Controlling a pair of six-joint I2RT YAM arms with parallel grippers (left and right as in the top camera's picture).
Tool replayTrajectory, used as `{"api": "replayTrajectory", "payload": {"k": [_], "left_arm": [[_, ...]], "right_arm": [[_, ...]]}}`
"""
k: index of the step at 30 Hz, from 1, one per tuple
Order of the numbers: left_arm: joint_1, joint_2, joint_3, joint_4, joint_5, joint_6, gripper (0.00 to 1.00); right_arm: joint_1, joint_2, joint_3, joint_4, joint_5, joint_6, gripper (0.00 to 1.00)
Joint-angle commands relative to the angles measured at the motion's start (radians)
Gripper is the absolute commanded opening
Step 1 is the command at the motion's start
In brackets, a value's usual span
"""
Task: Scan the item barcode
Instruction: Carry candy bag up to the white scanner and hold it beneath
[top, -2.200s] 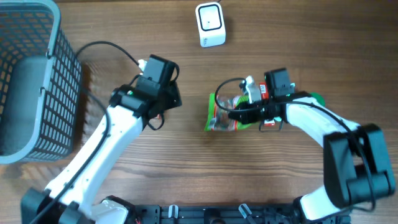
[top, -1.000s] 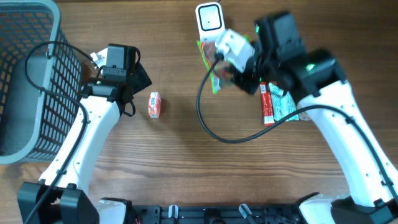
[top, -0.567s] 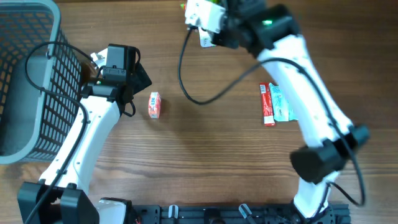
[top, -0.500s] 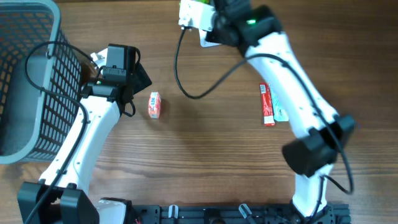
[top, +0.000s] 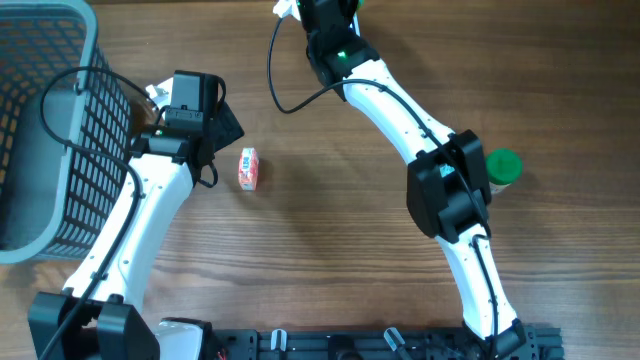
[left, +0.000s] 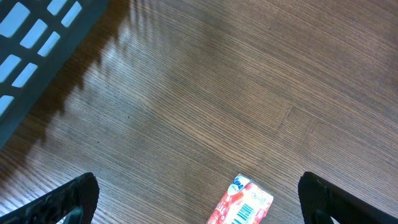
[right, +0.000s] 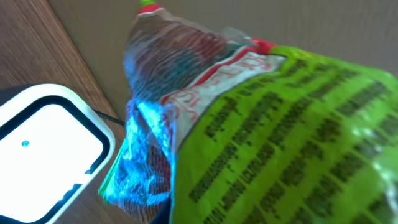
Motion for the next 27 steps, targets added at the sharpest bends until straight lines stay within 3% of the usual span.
{"api": "replayTrajectory", "payload": {"k": [1, 7, 11, 19, 27], "left_arm": [[0.004, 0.002, -0.003, 0.003, 0.001, 0.002, 1.00], [0.004, 0.002, -0.003, 0.002, 0.001, 0.002, 1.00], [0.004, 0.002, -0.003, 0.002, 0.001, 0.002, 1.00], [0.004, 0.002, -0.003, 0.002, 0.001, 0.002, 1.00], [0.004, 0.002, -0.003, 0.003, 0.001, 0.002, 1.00]], "right_arm": [[0.002, 0.021, 0.019, 0.006, 0.066, 0.098, 0.04], [0.013, 0.021, 0.013, -0.041, 0.041, 0.211, 0.04], [0.013, 0.021, -0.031, 0.039, 0.026, 0.165, 0.04], [0.013, 0.022, -0.097, 0.024, -0.043, 0.162, 0.04], [0.045, 0.022, -0.098, -0.139, -0.159, 0.250, 0.04]]}}
